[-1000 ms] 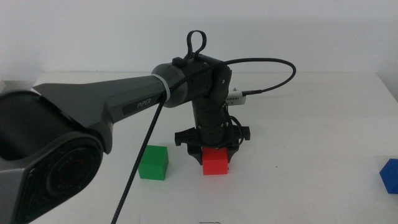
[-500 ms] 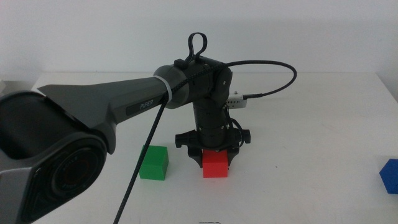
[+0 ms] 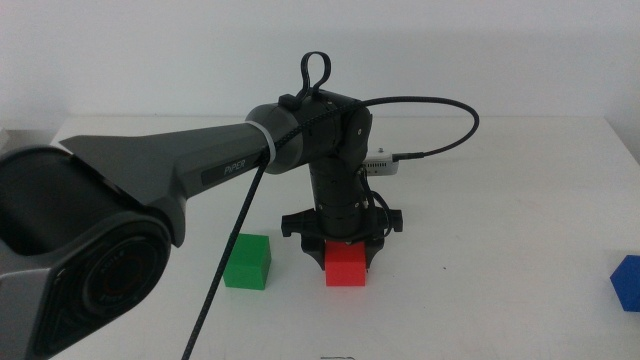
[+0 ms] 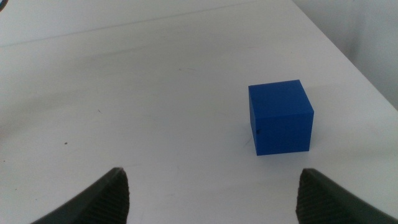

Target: Stack red cubes first, then green, then blue cubes in a specific spot.

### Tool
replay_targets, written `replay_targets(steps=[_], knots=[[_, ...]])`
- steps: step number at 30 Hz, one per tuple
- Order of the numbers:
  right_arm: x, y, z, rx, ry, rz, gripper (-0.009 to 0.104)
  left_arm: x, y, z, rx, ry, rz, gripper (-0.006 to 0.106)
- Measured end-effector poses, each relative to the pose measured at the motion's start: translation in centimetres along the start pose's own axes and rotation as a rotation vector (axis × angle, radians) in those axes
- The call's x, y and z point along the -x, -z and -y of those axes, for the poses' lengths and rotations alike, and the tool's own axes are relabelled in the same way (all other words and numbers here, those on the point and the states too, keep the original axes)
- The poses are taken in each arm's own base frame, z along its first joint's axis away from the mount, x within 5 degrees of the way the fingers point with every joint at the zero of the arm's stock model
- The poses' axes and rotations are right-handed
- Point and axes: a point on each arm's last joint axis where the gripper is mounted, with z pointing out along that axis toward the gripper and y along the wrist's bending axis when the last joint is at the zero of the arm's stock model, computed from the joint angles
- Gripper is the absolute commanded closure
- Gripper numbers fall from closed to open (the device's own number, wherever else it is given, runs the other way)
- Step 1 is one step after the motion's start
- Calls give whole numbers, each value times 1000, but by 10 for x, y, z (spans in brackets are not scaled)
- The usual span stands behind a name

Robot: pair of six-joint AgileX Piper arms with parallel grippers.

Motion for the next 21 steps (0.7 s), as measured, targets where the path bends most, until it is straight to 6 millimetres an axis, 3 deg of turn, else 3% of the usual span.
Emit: replay_targets(steps=[4,5,11,21], knots=[[0,0,0,0,0,0,21,0,0,0,-2,2,-5,46],[0,0,0,0,0,0,21,-1,0,0,-4,3,-7,32],[0,0,0,0,0,0,21,-2,-5,0,-3,11,-35,9],[0,0,0,0,0,0,21,-4,-4,0,3,6,-50,7]])
